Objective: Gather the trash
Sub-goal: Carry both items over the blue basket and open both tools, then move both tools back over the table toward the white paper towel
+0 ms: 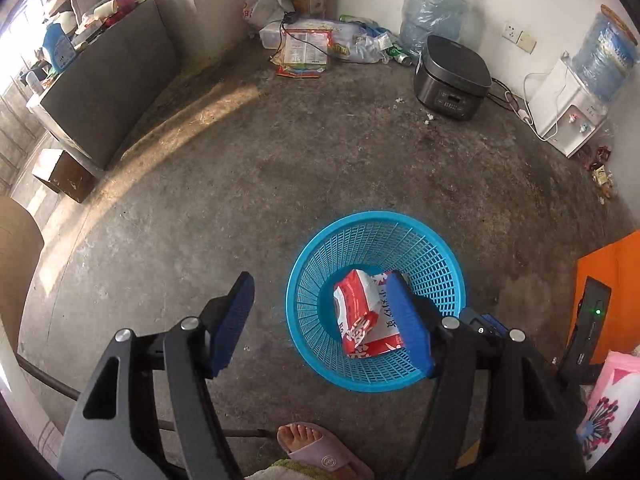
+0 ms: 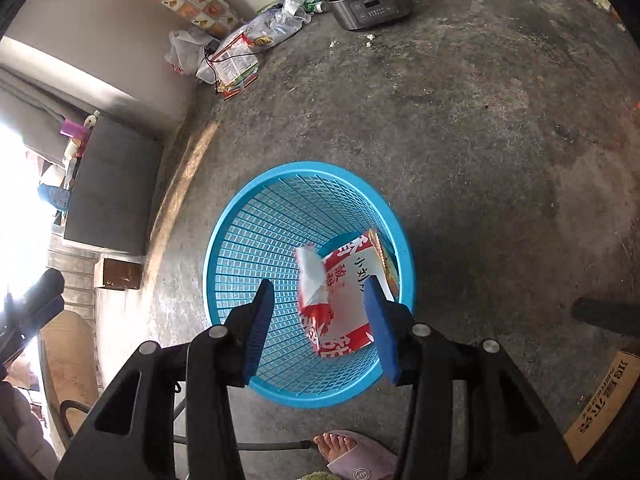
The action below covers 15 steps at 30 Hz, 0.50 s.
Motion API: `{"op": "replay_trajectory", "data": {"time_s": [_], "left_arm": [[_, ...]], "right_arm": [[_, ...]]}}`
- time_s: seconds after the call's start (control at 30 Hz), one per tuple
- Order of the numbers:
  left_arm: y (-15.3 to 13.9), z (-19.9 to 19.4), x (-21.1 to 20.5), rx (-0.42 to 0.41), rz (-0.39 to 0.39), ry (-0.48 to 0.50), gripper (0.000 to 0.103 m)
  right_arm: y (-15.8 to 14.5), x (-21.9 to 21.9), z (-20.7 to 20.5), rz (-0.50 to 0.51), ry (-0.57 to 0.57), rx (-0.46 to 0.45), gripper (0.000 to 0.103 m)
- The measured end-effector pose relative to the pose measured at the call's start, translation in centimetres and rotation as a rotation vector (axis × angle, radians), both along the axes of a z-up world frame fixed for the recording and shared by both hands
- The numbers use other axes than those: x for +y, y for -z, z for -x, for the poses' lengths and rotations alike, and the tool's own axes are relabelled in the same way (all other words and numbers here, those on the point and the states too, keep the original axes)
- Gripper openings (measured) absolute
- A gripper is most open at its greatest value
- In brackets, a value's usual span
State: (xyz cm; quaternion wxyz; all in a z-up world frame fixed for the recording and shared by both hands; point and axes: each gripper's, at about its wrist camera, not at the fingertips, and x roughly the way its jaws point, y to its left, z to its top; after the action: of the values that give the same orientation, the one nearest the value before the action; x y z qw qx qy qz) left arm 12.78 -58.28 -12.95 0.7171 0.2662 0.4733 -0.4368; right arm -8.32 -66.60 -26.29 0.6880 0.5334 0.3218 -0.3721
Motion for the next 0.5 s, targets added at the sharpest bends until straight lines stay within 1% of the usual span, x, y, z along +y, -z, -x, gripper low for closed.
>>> {"op": "replay_trajectory", "data": {"time_s": [0.1, 0.17, 0.23, 0.3, 0.37, 0.4, 0.43, 0.47, 0.5], "left_arm": [[-3.6, 0.0, 2.6, -0.003, 0.081, -0.012, 0.066], [-6.0, 0.0, 4.5, -0.008, 0.132, -0.011, 0.067], [-8.7, 0.2, 6.7, -0.011, 0.187, -0.006, 0.069], [-11.4, 0.5, 9.2, -0.021, 0.248, 0.004, 0.072], [-14.1, 0.8, 11.9, -0.042, 0.306, 0.007, 0.076], [-15.4, 0.9, 13.4, -0.056, 0.334, 0.005, 0.081], [-16.5, 1.1, 14.8, -0.07, 0.36, 0.004, 0.083], [-17.6, 1.3, 16.4, -0.084, 0.38, 0.002, 0.083], [-18.6, 1.5, 18.0, -0.097, 0.395, -0.002, 0.083]], "right_arm": [[-1.7, 0.7, 0.9, 0.027, 0.008, -0.02, 0.047], [-3.6, 1.5, 1.3, 0.066, 0.0, -0.032, 0.047], [-6.2, 2.7, 1.5, 0.13, -0.022, -0.039, 0.047], [-9.2, 4.1, 1.5, 0.213, -0.05, -0.055, 0.048], [-12.3, 6.0, 1.5, 0.302, -0.076, -0.071, 0.055], [-13.8, 6.9, 1.4, 0.349, -0.092, -0.081, 0.058], [-15.3, 7.9, 1.3, 0.394, -0.108, -0.089, 0.063], [-16.8, 9.0, 1.2, 0.437, -0.126, -0.096, 0.065], [-18.2, 10.0, 1.0, 0.479, -0.143, -0.103, 0.071]]}}
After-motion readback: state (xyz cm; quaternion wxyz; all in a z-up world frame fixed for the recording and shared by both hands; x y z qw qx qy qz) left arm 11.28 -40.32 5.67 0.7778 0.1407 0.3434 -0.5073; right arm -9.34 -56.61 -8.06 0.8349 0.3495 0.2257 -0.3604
